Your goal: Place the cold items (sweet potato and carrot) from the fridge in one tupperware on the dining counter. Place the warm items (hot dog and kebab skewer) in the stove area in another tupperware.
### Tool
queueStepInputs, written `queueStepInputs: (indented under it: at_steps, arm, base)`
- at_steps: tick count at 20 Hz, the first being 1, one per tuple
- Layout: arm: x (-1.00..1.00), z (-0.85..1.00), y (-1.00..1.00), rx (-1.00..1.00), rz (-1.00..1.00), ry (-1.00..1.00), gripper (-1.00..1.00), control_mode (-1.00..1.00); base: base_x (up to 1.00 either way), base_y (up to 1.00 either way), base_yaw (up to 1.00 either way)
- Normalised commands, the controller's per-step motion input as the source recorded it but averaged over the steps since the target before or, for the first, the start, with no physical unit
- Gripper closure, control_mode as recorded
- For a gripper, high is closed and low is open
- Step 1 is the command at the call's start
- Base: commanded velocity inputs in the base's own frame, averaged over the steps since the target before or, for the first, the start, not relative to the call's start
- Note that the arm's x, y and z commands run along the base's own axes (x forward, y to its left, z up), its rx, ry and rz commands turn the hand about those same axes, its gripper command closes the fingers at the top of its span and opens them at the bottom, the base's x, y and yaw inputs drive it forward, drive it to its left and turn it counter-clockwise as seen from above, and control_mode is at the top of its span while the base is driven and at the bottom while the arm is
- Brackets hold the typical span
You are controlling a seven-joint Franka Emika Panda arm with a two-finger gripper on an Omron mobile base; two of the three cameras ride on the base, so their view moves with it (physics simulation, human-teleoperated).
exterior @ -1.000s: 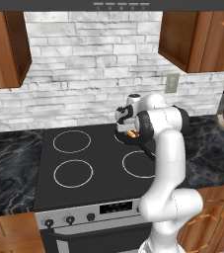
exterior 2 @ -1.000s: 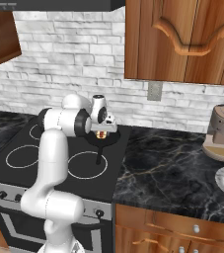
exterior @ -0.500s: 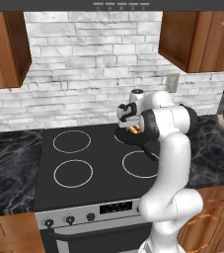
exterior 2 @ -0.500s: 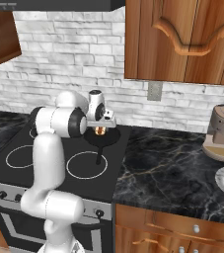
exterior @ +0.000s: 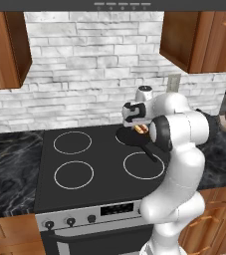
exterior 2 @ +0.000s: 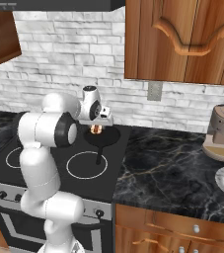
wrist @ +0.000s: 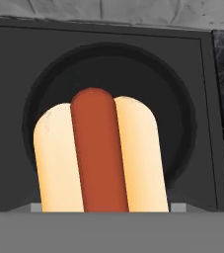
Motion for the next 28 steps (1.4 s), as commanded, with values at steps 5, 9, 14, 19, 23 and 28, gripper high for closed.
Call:
queueStepInputs:
  at_steps: [5,9,14,19,23,28]
  arm:
    - [-0.58,0.47,0.08,-0.01,0.00,-0.01,1.00,-1.00]
    - [-0.67,0.35,0.14,-0.03,0.00,-0.07,1.00,-1.00]
    - [-0.74,0.50,0.00,0.00,0.00,-0.13,1.00,-1.00]
    - [-0.91,0.52,0.00,0.00,0.00,-0.21,1.00,-1.00]
    - [-0.99,0.35,0.00,0.00,0.00,-0.34,1.00,-1.00]
    - [-0.55,0.53,0.00,-0.02,0.00,-0.17,1.00,-1.00]
  base:
    - [0.00,0.00,0.00]
    - [0.00,0.00,0.00]
    - [0.00,0.00,0.00]
    - [0.00,0.00,0.00]
    - [0.00,0.00,0.00]
    - [0.00,0.00,0.00]
